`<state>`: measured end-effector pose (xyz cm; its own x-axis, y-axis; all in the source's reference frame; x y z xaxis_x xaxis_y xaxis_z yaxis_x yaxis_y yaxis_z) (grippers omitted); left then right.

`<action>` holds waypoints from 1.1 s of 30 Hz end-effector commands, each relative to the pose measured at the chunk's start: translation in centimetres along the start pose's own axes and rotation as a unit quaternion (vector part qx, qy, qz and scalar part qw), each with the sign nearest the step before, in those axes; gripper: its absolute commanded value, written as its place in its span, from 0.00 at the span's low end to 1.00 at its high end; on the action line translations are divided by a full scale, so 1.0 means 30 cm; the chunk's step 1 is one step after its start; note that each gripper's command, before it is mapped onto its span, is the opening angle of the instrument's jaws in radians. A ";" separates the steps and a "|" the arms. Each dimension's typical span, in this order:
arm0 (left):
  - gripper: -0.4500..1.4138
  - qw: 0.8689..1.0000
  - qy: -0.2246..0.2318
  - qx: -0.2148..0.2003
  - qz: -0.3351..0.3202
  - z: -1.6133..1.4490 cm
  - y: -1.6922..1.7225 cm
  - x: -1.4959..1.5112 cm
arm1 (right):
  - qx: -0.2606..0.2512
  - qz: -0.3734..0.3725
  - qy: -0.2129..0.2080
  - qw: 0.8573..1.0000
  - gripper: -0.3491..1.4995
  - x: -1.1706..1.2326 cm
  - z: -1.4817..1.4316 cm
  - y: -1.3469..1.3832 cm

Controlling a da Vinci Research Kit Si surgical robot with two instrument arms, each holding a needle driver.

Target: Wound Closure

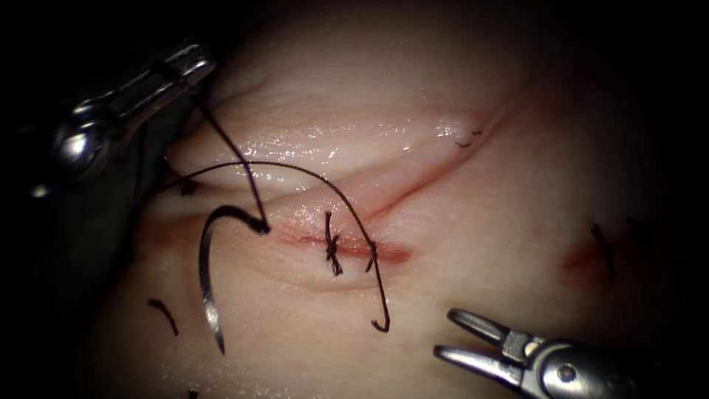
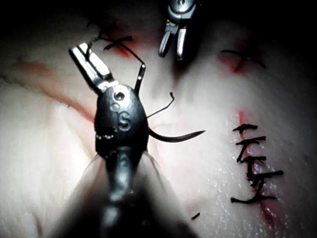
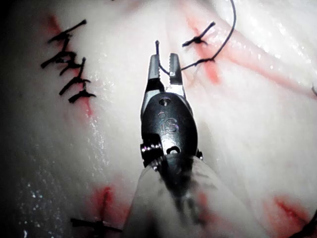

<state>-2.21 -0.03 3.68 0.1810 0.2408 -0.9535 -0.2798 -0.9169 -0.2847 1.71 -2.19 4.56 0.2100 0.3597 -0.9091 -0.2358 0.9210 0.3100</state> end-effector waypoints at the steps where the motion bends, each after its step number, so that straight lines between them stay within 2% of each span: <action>1: 0.00 0.998 0.004 -0.062 -0.021 0.000 0.004 -0.006 | 0.007 -0.005 -0.013 1.000 0.69 0.0022 0.0063 0.0037; 2: 0.00 0.998 0.004 -0.062 -0.021 0.000 0.004 -0.006 | 0.007 -0.005 -0.013 1.000 0.69 0.0022 0.0063 0.0037; 3: 0.00 0.996 0.002 -0.084 -0.025 0.000 0.006 -0.007 | 0.009 -0.003 -0.018 1.000 0.70 0.0032 0.0082 0.0056; 4: 0.00 0.992 -0.008 -0.120 -0.031 -0.001 0.010 -0.012 | 0.015 0.003 -0.013 1.000 0.44 0.0051 0.0134 0.0089; 5: 0.00 0.992 -0.008 -0.125 -0.031 -0.002 0.011 -0.013 | 0.041 0.006 -0.001 0.999 0.06 0.0058 0.0166 0.0098; 6: 0.00 0.990 -0.007 -0.140 -0.032 -0.002 0.013 -0.014 | 0.063 0.005 -0.005 0.998 0.00 0.0071 0.0226 0.0106; 7: 0.00 0.990 -0.007 -0.140 -0.032 -0.002 0.013 -0.014 | 0.063 0.005 -0.005 0.998 0.00 0.0071 0.0226 0.0106; 10: 0.00 0.985 -0.020 -0.166 -0.032 -0.004 0.018 -0.015 | 0.082 0.007 -0.016 0.997 0.00 0.0086 0.0334 0.0111; 13: 0.00 0.980 -0.037 -0.193 -0.029 -0.005 0.024 -0.014 | 0.088 0.069 -0.022 0.993 0.00 0.0096 0.0484 0.0117; 14: 0.00 0.980 -0.037 -0.193 -0.029 -0.005 0.024 -0.014 | 0.088 0.069 -0.022 0.993 0.00 0.0096 0.0484 0.0117; 16: 0.00 0.979 -0.044 -0.198 -0.025 -0.004 0.029 -0.013 | 0.095 0.099 -0.043 0.990 0.00 0.0095 0.0584 0.0106; 17: 0.00 0.979 -0.044 -0.198 -0.025 -0.004 0.029 -0.013 | 0.095 0.099 -0.043 0.990 0.00 0.0095 0.0584 0.0106; 18: 0.00 0.978 -0.053 -0.200 -0.016 -0.003 0.032 -0.013 | 0.103 0.105 -0.060 0.987 0.00 0.0089 0.0664 0.0088; 20: 0.00 0.977 -0.061 -0.206 0.003 -0.003 0.034 -0.012 | 0.107 0.107 -0.066 0.986 0.00 0.0084 0.0696 0.0080; 21: 0.00 0.974 -0.075 -0.215 0.023 -0.002 0.037 -0.012 | 0.116 0.104 -0.081 0.984 0.00 0.0067 0.0767 0.0062; 22: 0.00 0.974 -0.075 -0.215 0.023 -0.002 0.037 -0.012 | 0.116 0.104 -0.081 0.984 0.00 0.0067 0.0767 0.0062; 24: 0.00 0.969 -0.090 -0.225 0.048 -0.001 0.040 -0.010 | 0.131 0.100 -0.094 0.982 0.00 0.0037 0.0851 0.0048; 26: 0.00 0.968 -0.092 -0.226 0.051 -0.001 0.041 -0.010 | 0.132 0.103 -0.095 0.981 0.00 0.0028 0.0872 0.0047; 29: 0.00 0.967 -0.095 -0.230 0.059 0.000 0.044 -0.008 | 0.139 0.101 -0.100 0.980 0.00 -0.0014 0.0958 0.0045; 33: 0.00 0.966 -0.096 -0.232 0.064 0.000 0.046 -0.007 | 0.140 0.102 -0.100 0.980 0.00 -0.0029 0.1004 0.0051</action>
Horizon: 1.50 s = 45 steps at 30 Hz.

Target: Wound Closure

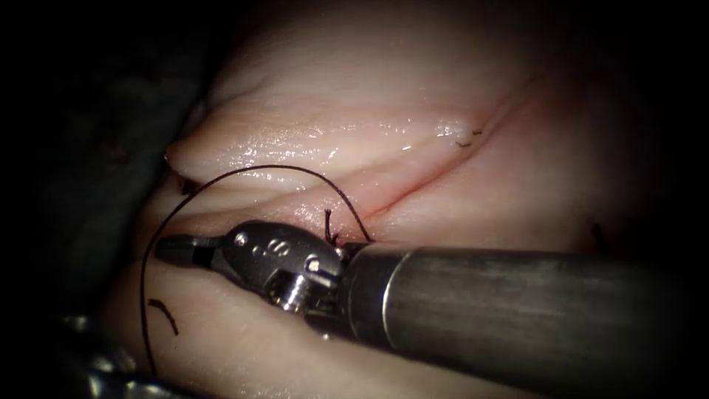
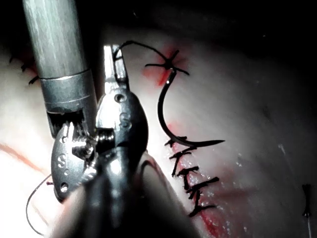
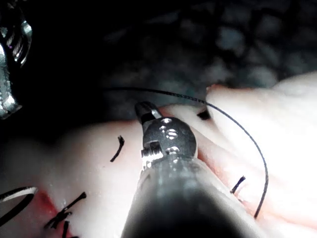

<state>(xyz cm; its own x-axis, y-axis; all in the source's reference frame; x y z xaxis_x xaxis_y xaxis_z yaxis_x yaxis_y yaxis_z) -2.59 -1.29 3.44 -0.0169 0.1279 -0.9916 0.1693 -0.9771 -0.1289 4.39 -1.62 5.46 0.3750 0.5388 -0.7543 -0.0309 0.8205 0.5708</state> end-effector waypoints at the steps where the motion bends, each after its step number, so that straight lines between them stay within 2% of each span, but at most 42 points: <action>1: 0.00 1.000 -0.003 -0.005 0.002 0.003 0.003 -0.002 | -0.005 0.000 0.004 1.000 0.00 0.0007 0.0075 0.0030; 6: 0.00 1.000 -0.012 -0.017 0.009 0.006 0.007 -0.006 | -0.011 0.001 0.025 1.000 0.00 0.0038 0.0123 0.0069; 7: 0.00 1.000 -0.015 -0.021 0.013 0.007 0.009 -0.007 | -0.011 -0.001 0.045 0.999 0.00 0.0059 0.0144 0.0096; 9: 0.00 0.999 -0.015 -0.021 0.018 0.007 0.010 -0.008 | -0.010 -0.002 0.056 0.998 0.00 0.0068 0.0150 0.0108; 12: 0.00 0.999 -0.014 -0.027 0.013 0.006 0.011 -0.011 | -0.007 -0.002 0.127 0.992 0.00 0.0103 0.0132 0.0160; 13: 0.00 0.999 -0.014 -0.027 0.013 0.006 0.011 -0.011 | -0.007 -0.002 0.127 0.992 0.00 0.0103 0.0132 0.0160; 15: 0.00 1.000 -0.010 -0.011 0.010 0.004 0.011 -0.012 | 0.001 -0.001 0.178 0.984 0.00 0.0124 0.0073 0.0186; 16: 0.00 1.000 -0.010 -0.011 0.010 0.004 0.011 -0.012 | 0.001 -0.001 0.178 0.984 0.00 0.0124 0.0073 0.0186; 17: 0.00 1.000 -0.003 0.007 0.003 0.001 0.010 -0.014 | 0.009 0.003 0.227 0.974 0.00 0.0142 0.0001 0.0198; 18: 0.00 1.000 -0.003 0.007 0.003 0.001 0.010 -0.014 | 0.009 0.003 0.227 0.974 0.00 0.0142 0.0001 0.0198; 19: 0.00 1.000 0.004 0.017 -0.004 0.000 0.010 -0.016 | 0.017 0.005 0.270 0.963 0.00 0.0156 -0.0059 0.0205; 21: 0.00 1.000 0.007 0.021 -0.009 -0.001 0.009 -0.017 | 0.022 0.007 0.285 0.958 0.00 0.0163 -0.0086 0.0208; 22: 0.00 0.999 0.012 0.028 -0.019 -0.002 0.009 -0.019 | 0.034 0.012 0.321 0.947 0.00 0.0177 -0.0146 0.0214; 23: 0.00 0.999 0.012 0.028 -0.019 -0.002 0.009 -0.019 | 0.034 0.012 0.321 0.947 0.00 0.0177 -0.0146 0.0214; 26: 0.00 0.998 0.016 0.035 -0.039 -0.003 0.007 -0.027 | 0.055 0.023 0.373 0.926 0.00 0.0203 -0.0235 0.0220; 30: 0.00 0.998 0.016 0.041 -0.047 -0.002 0.005 -0.034 | 0.072 0.023 0.398 0.914 0.00 0.0226 -0.0293 0.0221; 37: 0.00 0.997 0.016 0.046 -0.065 0.001 0.004 -0.044 | 0.091 0.014 0.416 0.905 0.00 0.0242 -0.0311 0.0222; 41: 0.00 0.994 0.018 0.063 -0.088 -0.002 -0.002 -0.050 | 0.138 0.001 0.430 0.892 0.00 0.0234 -0.0339 0.0185; 45: 0.00 0.992 0.016 0.080 -0.100 -0.006 -0.008 -0.055 | 0.158 -0.024 0.418 0.895 0.00 0.0225 -0.0373 0.0142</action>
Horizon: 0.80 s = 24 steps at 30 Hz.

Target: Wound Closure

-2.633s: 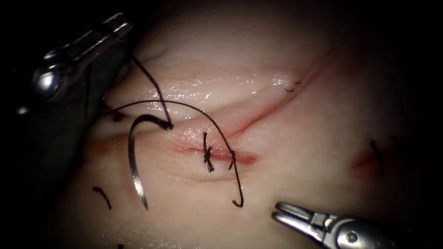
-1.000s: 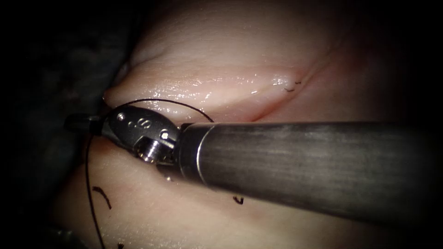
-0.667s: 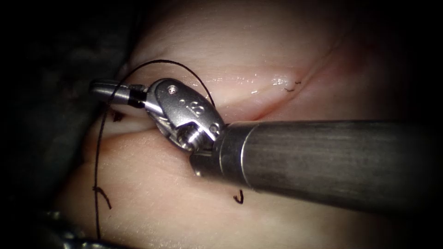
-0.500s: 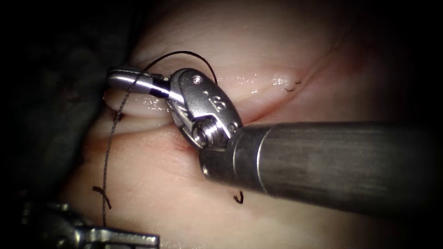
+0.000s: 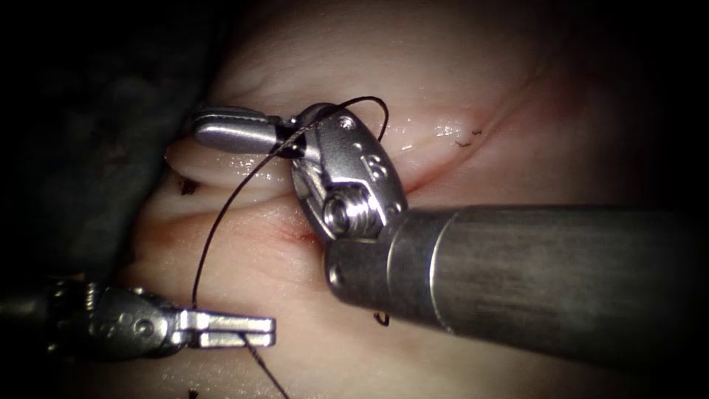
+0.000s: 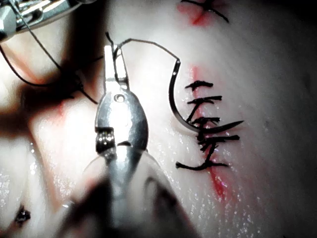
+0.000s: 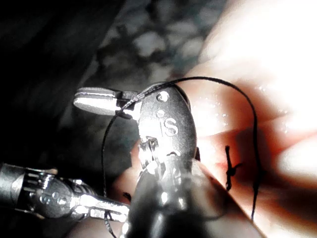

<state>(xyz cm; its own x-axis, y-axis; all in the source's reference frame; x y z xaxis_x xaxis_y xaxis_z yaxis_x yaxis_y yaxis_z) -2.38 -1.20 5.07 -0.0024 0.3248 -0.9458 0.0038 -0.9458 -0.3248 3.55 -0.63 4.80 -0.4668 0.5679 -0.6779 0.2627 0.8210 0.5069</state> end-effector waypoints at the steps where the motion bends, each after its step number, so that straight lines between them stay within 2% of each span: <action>1: 0.00 1.000 -0.002 0.001 -0.003 0.002 0.000 -0.003 | 0.024 -0.004 -0.013 1.000 0.00 -0.0021 0.0001 -0.0024; 5: 0.00 1.000 -0.008 0.013 -0.009 0.002 -0.007 -0.006 | 0.049 -0.016 -0.025 0.998 0.00 -0.0001 -0.0015 -0.0061; 8: 0.00 1.000 -0.010 0.019 -0.015 0.003 -0.012 -0.008 | 0.099 -0.022 -0.058 0.993 0.00 0.0017 -0.0042 -0.0091; 11: 0.00 0.999 -0.015 0.028 -0.015 0.003 -0.016 -0.010 | 0.109 -0.023 -0.075 0.991 0.00 0.0029 -0.0063 -0.0107; 14: 0.00 0.998 -0.026 0.053 -0.019 0.003 -0.026 -0.013 | 0.123 -0.027 -0.116 0.985 0.00 0.0056 -0.0122 -0.0138; 18: 0.00 0.997 -0.036 0.069 -0.020 0.002 -0.034 -0.014 | 0.137 -0.028 -0.142 0.980 0.00 0.0065 -0.0158 -0.0157; 24: 0.00 0.994 -0.048 0.092 -0.026 0.002 -0.045 -0.014 | 0.156 -0.036 -0.183 0.970 0.00 0.0035 -0.0183 -0.0178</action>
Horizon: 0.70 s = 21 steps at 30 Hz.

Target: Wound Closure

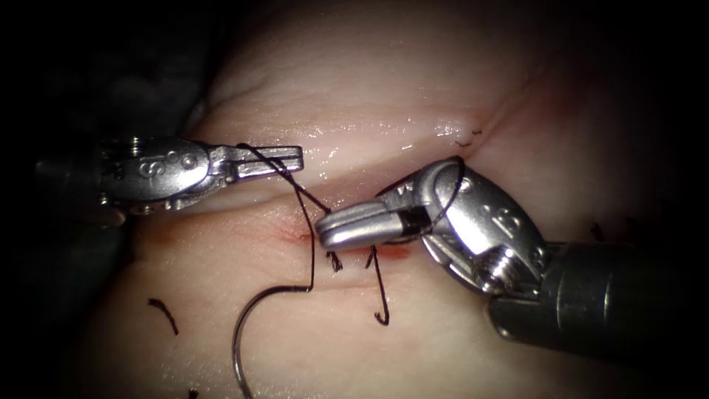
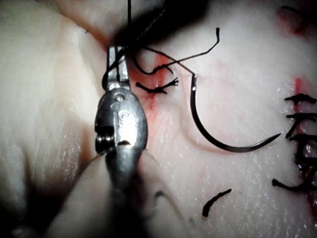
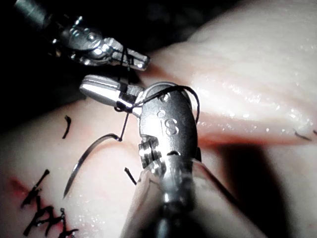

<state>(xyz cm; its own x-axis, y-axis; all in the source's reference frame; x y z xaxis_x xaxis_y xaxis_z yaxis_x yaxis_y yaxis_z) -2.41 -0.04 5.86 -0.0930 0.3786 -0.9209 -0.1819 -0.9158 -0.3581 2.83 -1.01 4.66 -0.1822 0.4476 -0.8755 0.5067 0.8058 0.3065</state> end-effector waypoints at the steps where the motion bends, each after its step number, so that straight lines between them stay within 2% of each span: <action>1: 0.00 1.000 0.000 0.000 -0.001 0.002 0.001 -0.002 | 0.002 0.000 -0.003 1.000 0.00 -0.0035 0.0013 0.0011; 2: 0.00 1.000 -0.002 0.003 -0.003 0.002 -0.001 -0.001 | 0.009 -0.004 -0.020 1.000 0.00 -0.0056 0.0020 0.0003; 4: 0.00 1.000 -0.003 0.004 -0.003 0.002 -0.002 -0.001 | 0.014 -0.005 -0.029 0.999 0.00 -0.0066 0.0023 0.0000; 8: 0.00 1.000 -0.014 0.005 -0.008 0.004 -0.005 0.000 | 0.057 -0.013 -0.101 0.993 0.00 -0.0121 0.0034 -0.0014; 14: 0.00 1.000 -0.021 0.006 -0.008 0.005 -0.008 -0.001 | 0.108 -0.019 -0.203 0.973 0.00 -0.0172 0.0023 -0.0037; 17: 0.00 1.000 -0.023 0.007 -0.002 0.005 -0.008 -0.001 | 0.116 -0.020 -0.237 0.964 0.25 -0.0178 0.0008 -0.0054; 18: 0.00 1.000 -0.023 0.007 -0.002 0.004 -0.008 -0.001 | 0.118 -0.018 -0.245 0.962 0.29 -0.0179 0.0004 -0.0061; 20: 0.00 1.000 -0.024 0.008 -0.002 0.004 -0.009 -0.001 | 0.123 -0.012 -0.270 0.955 0.44 -0.0180 -0.0003 -0.0076; 21: 0.00 1.000 -0.024 0.008 -0.002 0.004 -0.009 -0.001 | 0.126 -0.009 -0.278 0.952 0.49 -0.0180 -0.0005 -0.0082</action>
<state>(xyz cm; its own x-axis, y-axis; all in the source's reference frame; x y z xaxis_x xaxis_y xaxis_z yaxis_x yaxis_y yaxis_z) -2.41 0.23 5.95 -0.1391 0.3889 -0.9107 -0.1969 -0.9122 -0.3594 2.72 -1.41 5.03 0.2521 0.1008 -0.9624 0.7037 0.6636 0.2539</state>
